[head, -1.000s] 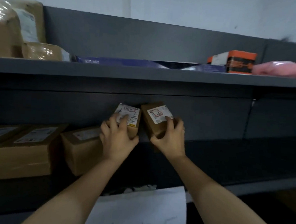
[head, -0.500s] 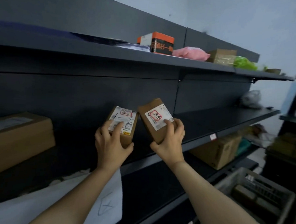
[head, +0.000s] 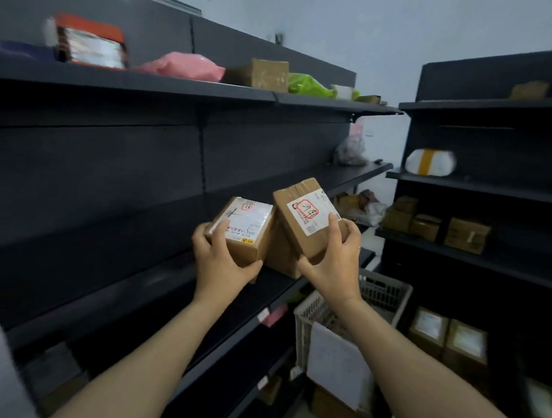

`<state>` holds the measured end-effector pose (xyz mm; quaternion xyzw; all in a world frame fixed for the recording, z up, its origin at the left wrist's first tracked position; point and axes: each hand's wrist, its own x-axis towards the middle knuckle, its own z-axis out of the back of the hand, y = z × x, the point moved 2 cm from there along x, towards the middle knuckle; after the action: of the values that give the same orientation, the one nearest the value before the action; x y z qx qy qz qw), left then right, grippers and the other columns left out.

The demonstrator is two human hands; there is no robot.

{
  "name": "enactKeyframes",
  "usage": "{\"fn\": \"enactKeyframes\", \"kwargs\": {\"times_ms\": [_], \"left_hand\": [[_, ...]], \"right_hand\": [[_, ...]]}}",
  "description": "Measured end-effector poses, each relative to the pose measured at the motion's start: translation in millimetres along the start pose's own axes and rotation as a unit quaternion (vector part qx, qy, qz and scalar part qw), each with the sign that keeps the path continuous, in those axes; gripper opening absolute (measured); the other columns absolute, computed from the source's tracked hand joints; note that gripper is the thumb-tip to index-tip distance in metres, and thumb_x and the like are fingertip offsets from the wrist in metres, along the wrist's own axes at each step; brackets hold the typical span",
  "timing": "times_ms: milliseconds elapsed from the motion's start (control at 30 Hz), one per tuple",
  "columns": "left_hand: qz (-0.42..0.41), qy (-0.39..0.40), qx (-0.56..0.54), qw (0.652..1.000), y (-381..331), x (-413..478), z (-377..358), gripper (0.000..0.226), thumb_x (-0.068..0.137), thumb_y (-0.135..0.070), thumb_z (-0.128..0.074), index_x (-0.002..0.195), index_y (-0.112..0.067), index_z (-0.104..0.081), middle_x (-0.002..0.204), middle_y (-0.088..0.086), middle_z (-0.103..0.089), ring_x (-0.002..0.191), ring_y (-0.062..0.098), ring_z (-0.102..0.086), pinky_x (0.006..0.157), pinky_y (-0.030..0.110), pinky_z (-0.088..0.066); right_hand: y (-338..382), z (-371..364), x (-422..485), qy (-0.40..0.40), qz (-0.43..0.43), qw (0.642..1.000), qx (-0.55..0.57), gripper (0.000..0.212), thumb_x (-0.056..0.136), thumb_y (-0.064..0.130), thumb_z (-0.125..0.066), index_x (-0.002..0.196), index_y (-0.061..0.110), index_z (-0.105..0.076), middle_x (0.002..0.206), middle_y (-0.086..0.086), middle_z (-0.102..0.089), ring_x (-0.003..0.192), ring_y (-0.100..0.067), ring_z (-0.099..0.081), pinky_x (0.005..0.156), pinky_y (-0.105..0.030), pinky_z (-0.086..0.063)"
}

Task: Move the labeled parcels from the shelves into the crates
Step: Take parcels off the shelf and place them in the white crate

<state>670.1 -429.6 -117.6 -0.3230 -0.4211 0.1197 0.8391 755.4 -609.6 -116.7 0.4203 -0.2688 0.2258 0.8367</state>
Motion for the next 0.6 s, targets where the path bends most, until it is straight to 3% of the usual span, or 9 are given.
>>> {"fn": "enactKeyframes", "kwargs": {"times_ms": [100,233,400,533,600], "left_hand": [[-0.021,0.043,0.006,0.999,-27.2,-15.4,-65.5,0.090,0.061,-0.021,-0.086,0.134,-0.016,-0.033,0.143,0.011,-0.014,0.132,0.028,-0.024,0.108,0.028,-0.026],[-0.058,0.122,0.031,0.990,-56.4,-38.6,-151.1,0.089,0.059,-0.025,-0.085,0.131,-0.021,-0.033,0.142,0.002,-0.011,0.132,0.031,-0.021,0.110,0.053,-0.028],[-0.030,0.254,0.011,0.967,-78.0,-60.4,-247.4,0.088,0.064,-0.022,-0.081,0.135,-0.021,-0.029,0.141,-0.003,-0.001,0.133,0.030,-0.014,0.108,0.052,-0.030],[-0.033,0.343,-0.006,0.939,-89.4,-70.7,-322.1,0.090,0.067,-0.022,-0.079,0.137,-0.021,-0.023,0.141,-0.002,0.002,0.134,0.028,-0.013,0.112,0.041,-0.027],[-0.047,0.385,-0.018,0.922,-89.6,-72.6,-362.0,0.089,0.064,-0.021,-0.079,0.134,-0.022,-0.024,0.139,-0.004,0.002,0.134,0.028,-0.013,0.112,0.046,-0.027]], "right_hand": [[-68.1,36.8,-5.5,0.011,-0.048,0.998,-0.029,0.094,0.072,0.034,-0.076,0.148,0.014,-0.025,0.146,-0.011,-0.016,0.136,-0.029,-0.021,0.112,-0.041,-0.032],[-152.4,80.4,-17.1,0.024,-0.114,0.991,-0.073,0.094,0.074,0.036,-0.075,0.149,0.017,-0.022,0.147,-0.010,-0.014,0.134,-0.030,-0.020,0.111,-0.044,-0.033],[-241.1,119.6,-35.7,0.037,-0.208,0.966,-0.149,0.093,0.074,0.040,-0.073,0.148,0.017,-0.021,0.144,-0.012,-0.016,0.129,-0.033,-0.025,0.106,-0.045,-0.037],[-302.1,138.5,-48.1,0.054,-0.278,0.944,-0.172,0.092,0.074,0.037,-0.073,0.147,0.019,-0.021,0.145,-0.009,-0.014,0.131,-0.031,-0.023,0.105,-0.038,-0.035],[-331.7,142.8,-47.6,0.063,-0.304,0.930,-0.199,0.093,0.073,0.038,-0.072,0.147,0.020,-0.020,0.145,-0.012,-0.014,0.130,-0.032,-0.024,0.105,-0.040,-0.034]]}}
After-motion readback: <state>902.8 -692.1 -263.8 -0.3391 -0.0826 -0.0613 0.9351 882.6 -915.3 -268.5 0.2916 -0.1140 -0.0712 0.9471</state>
